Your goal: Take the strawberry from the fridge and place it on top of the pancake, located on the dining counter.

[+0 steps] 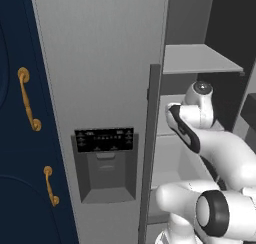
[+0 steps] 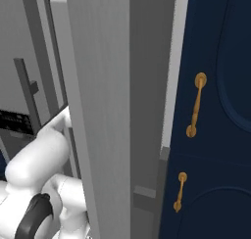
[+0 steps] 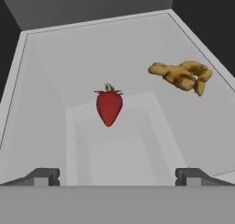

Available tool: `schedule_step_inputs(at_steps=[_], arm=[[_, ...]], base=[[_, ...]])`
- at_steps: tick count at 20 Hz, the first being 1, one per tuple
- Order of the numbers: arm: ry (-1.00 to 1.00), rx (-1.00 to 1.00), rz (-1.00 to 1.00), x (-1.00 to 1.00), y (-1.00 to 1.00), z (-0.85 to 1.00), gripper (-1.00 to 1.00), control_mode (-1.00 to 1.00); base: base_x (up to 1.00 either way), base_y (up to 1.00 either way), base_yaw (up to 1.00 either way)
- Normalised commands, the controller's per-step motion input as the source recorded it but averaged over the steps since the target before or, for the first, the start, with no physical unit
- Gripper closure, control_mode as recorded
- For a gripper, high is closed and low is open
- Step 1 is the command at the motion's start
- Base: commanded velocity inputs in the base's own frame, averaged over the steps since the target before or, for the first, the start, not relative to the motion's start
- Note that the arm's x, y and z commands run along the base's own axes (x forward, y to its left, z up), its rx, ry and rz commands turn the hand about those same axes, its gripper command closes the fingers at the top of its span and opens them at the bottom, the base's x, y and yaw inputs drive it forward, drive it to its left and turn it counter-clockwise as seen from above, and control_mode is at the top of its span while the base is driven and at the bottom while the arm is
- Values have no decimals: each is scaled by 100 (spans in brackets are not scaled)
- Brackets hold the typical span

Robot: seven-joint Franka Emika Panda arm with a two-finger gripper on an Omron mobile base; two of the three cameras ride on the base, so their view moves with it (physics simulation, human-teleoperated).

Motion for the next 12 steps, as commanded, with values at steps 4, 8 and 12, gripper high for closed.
schedule_step_inputs(at_steps=[4, 8, 12], arm=[[2, 0, 0, 34, -1, -3, -100, -100], [1, 0, 0, 45, -1, -16, -100, -100], [0, 1, 2, 28, -11, -33, -100, -100]], base=[[0, 0, 0], [0, 0, 0], [0, 0, 0]])
